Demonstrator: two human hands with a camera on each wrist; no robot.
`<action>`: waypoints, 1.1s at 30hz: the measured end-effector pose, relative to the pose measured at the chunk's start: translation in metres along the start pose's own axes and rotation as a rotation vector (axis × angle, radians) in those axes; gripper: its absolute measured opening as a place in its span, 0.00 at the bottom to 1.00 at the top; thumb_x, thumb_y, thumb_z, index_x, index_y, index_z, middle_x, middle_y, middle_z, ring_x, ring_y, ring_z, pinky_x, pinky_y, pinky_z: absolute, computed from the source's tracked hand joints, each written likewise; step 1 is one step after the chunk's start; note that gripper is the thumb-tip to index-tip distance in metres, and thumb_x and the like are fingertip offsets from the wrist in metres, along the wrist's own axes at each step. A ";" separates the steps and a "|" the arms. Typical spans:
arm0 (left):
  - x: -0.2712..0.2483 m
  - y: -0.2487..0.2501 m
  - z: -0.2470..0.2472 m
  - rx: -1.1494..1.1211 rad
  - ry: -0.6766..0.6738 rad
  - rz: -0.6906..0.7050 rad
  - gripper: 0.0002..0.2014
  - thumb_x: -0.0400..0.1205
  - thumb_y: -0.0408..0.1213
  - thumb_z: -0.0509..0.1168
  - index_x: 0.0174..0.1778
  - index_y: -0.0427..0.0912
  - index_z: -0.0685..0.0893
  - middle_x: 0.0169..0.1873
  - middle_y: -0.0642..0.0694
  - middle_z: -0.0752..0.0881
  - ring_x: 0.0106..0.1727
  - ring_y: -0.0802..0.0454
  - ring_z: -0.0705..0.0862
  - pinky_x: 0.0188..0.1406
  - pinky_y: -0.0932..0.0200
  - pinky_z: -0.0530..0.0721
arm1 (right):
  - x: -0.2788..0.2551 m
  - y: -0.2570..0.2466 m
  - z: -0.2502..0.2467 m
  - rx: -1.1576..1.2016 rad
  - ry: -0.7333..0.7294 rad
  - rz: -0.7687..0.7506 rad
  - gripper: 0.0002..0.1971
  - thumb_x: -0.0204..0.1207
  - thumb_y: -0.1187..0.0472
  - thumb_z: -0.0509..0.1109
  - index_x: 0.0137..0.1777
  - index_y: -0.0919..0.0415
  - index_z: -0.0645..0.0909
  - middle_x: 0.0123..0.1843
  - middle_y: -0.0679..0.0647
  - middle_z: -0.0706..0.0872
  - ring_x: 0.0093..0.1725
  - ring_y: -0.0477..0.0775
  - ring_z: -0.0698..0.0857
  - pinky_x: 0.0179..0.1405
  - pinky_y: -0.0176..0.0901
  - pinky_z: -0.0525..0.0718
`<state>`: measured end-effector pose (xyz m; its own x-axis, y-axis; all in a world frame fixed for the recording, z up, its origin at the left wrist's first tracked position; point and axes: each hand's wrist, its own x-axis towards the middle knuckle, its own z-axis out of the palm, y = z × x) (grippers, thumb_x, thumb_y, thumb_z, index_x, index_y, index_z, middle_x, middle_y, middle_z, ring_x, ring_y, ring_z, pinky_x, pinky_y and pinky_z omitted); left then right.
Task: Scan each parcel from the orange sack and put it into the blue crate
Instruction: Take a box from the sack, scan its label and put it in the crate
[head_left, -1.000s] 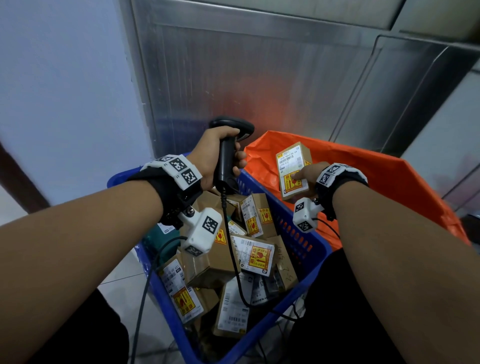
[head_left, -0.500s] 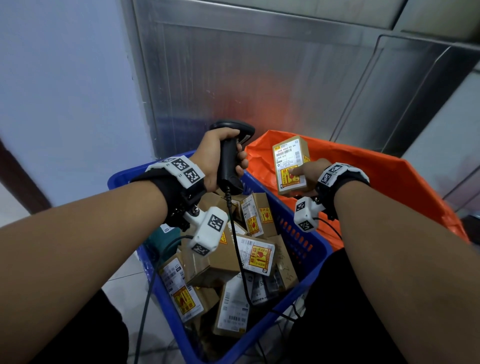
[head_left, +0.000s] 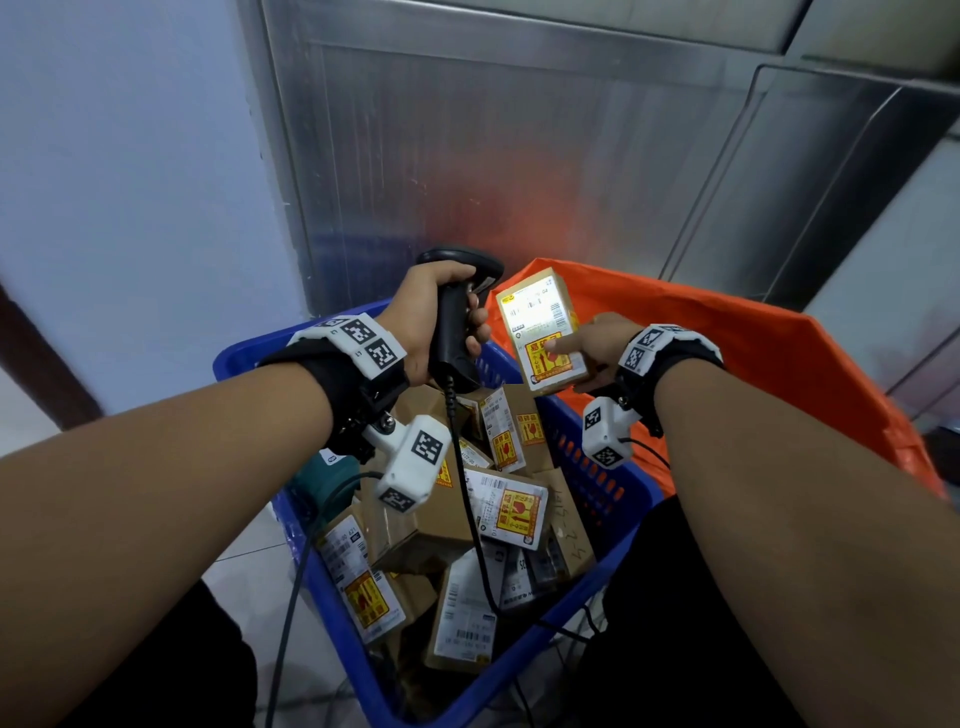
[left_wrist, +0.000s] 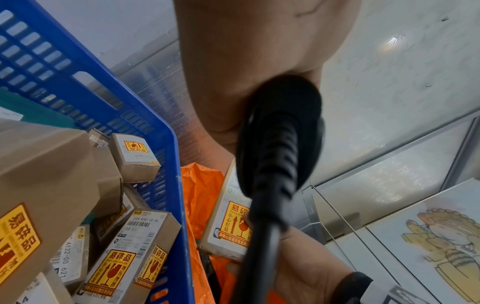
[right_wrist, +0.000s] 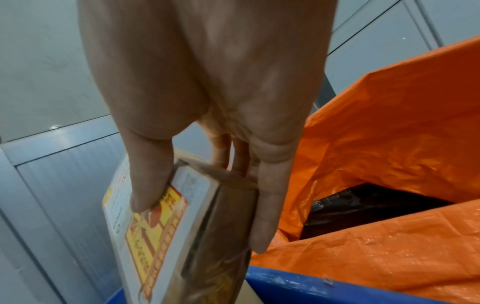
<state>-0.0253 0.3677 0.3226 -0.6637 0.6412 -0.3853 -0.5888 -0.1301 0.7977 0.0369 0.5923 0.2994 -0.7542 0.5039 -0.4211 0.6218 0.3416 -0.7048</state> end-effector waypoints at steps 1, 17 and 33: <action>0.000 0.000 0.000 0.006 -0.002 -0.001 0.14 0.83 0.47 0.65 0.36 0.42 0.79 0.30 0.46 0.81 0.28 0.51 0.80 0.21 0.65 0.77 | 0.001 0.000 0.001 -0.007 -0.008 -0.003 0.16 0.72 0.57 0.81 0.56 0.64 0.85 0.45 0.59 0.94 0.45 0.61 0.94 0.50 0.61 0.92; 0.009 -0.005 -0.002 0.045 0.043 -0.008 0.15 0.83 0.47 0.65 0.36 0.41 0.79 0.28 0.46 0.81 0.27 0.50 0.80 0.19 0.64 0.78 | 0.005 -0.013 0.009 0.005 -0.126 -0.086 0.15 0.74 0.58 0.81 0.56 0.63 0.85 0.48 0.57 0.94 0.50 0.58 0.93 0.53 0.61 0.91; 0.015 0.016 -0.002 0.053 0.320 0.254 0.11 0.83 0.43 0.68 0.40 0.41 0.79 0.32 0.43 0.84 0.26 0.50 0.84 0.29 0.60 0.85 | -0.017 -0.062 0.024 -0.182 0.064 -0.482 0.15 0.80 0.55 0.75 0.62 0.63 0.83 0.47 0.53 0.86 0.50 0.56 0.88 0.44 0.54 0.92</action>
<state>-0.0457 0.3736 0.3291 -0.8996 0.3249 -0.2917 -0.3692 -0.2095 0.9054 0.0063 0.5435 0.3366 -0.9531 0.3007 -0.0331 0.2377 0.6767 -0.6968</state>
